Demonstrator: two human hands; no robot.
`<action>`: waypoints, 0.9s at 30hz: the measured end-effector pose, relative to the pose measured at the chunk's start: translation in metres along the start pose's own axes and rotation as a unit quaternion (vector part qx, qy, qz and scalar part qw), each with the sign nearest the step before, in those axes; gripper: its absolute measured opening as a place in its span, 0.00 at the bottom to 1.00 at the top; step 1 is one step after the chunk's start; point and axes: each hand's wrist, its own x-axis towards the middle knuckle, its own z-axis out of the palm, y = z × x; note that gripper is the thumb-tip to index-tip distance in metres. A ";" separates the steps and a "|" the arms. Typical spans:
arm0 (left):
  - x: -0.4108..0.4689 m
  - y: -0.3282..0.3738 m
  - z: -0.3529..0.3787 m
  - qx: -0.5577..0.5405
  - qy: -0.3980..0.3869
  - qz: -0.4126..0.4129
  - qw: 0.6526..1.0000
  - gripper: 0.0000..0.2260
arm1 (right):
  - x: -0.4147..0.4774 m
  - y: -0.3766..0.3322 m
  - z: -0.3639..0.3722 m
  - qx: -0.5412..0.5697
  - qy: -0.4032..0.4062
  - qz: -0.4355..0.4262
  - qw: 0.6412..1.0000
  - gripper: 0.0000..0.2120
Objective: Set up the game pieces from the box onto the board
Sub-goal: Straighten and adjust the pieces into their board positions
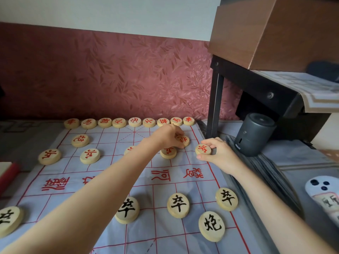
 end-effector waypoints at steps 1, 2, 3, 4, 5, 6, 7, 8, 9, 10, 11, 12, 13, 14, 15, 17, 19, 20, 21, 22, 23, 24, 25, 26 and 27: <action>0.000 0.000 0.000 0.003 0.003 0.001 1.000 0.24 | 0.000 0.000 0.000 0.004 0.002 0.000 1.000 0.23; -0.001 0.001 0.001 0.005 0.007 0.003 1.000 0.24 | -0.001 0.000 0.001 0.007 0.005 -0.001 1.000 0.23; -0.001 0.001 0.001 0.007 0.012 0.004 1.000 0.24 | -0.001 0.000 0.001 0.012 0.009 -0.002 1.000 0.23; -0.002 0.001 0.001 0.007 0.017 0.004 1.000 0.24 | -0.002 -0.001 0.001 0.018 0.012 -0.002 1.000 0.23; -0.003 0.002 0.001 0.006 0.022 0.003 1.000 0.24 | -0.003 -0.002 0.001 0.023 0.014 -0.002 1.000 0.24; -0.003 0.002 0.002 0.009 0.027 0.003 1.000 0.24 | -0.004 -0.003 0.000 0.027 0.013 -0.001 1.000 0.25; -0.003 0.002 0.002 0.016 0.030 0.003 0.999 0.23 | -0.004 -0.003 -0.001 0.029 0.010 -0.001 1.000 0.25; -0.004 0.003 0.002 0.023 0.032 0.004 0.999 0.23 | -0.005 -0.002 -0.002 0.032 0.006 0.000 0.999 0.25; -0.003 0.003 0.003 0.029 0.032 0.003 0.999 0.24 | -0.006 -0.002 -0.004 0.033 0.003 0.001 0.999 0.25; -0.003 0.003 0.003 0.030 0.032 0.002 0.999 0.24 | -0.007 -0.001 -0.006 0.034 0.002 0.001 0.999 0.24; -0.004 0.003 0.003 0.029 0.033 0.001 0.999 0.24 | -0.007 0.001 -0.006 0.034 0.003 -0.001 0.999 0.24; -0.004 0.003 0.003 0.028 0.034 0.000 0.999 0.24 | -0.008 0.002 -0.007 0.034 0.004 -0.005 0.999 0.23; -0.004 0.003 0.003 0.027 0.035 -0.001 0.999 0.24 | -0.008 0.004 -0.007 0.034 0.005 -0.008 0.999 0.22; -0.004 0.003 0.004 0.028 0.036 -0.001 0.999 0.24 | -0.008 0.005 -0.006 0.035 0.006 -0.010 0.999 0.22; -0.004 0.003 0.004 0.029 0.036 -0.001 0.999 0.24 | -0.008 0.005 -0.006 0.036 0.007 -0.011 0.999 0.21; -0.004 0.003 0.004 0.029 0.036 -0.004 0.999 0.24 | -0.008 0.005 -0.005 0.035 0.009 -0.011 0.999 0.21; -0.004 0.003 0.004 0.026 0.035 -0.006 0.999 0.24 | -0.007 0.005 -0.005 0.039 0.009 -0.011 0.999 0.21; -0.004 0.004 0.004 0.026 0.034 -0.006 0.999 0.24 | -0.007 0.006 -0.005 0.043 0.010 -0.011 0.999 0.21; -0.004 0.004 0.004 0.025 0.034 -0.007 0.999 0.24 | -0.007 0.006 -0.005 0.047 0.011 -0.010 0.999 0.21; -0.004 0.004 0.004 0.024 0.034 -0.007 0.999 0.23 | -0.007 0.006 -0.005 0.052 0.012 -0.009 0.999 0.21; -0.004 0.004 0.004 0.022 0.034 -0.007 0.999 0.23 | -0.007 0.006 -0.004 0.056 0.013 -0.009 0.998 0.21; -0.004 0.003 0.004 0.020 0.035 -0.008 0.999 0.23 | -0.007 0.007 -0.004 0.058 0.014 -0.008 0.998 0.21; -0.003 0.003 0.004 0.020 0.034 -0.008 0.999 0.23 | -0.008 0.006 -0.004 0.060 0.014 -0.008 0.998 0.21; -0.003 0.002 0.005 0.020 0.034 -0.008 0.999 0.23 | -0.008 0.006 -0.004 0.062 0.015 -0.006 0.998 0.21; -0.003 0.002 0.005 0.019 0.034 -0.009 0.999 0.23 | -0.008 0.006 -0.004 0.064 0.016 -0.005 0.998 0.21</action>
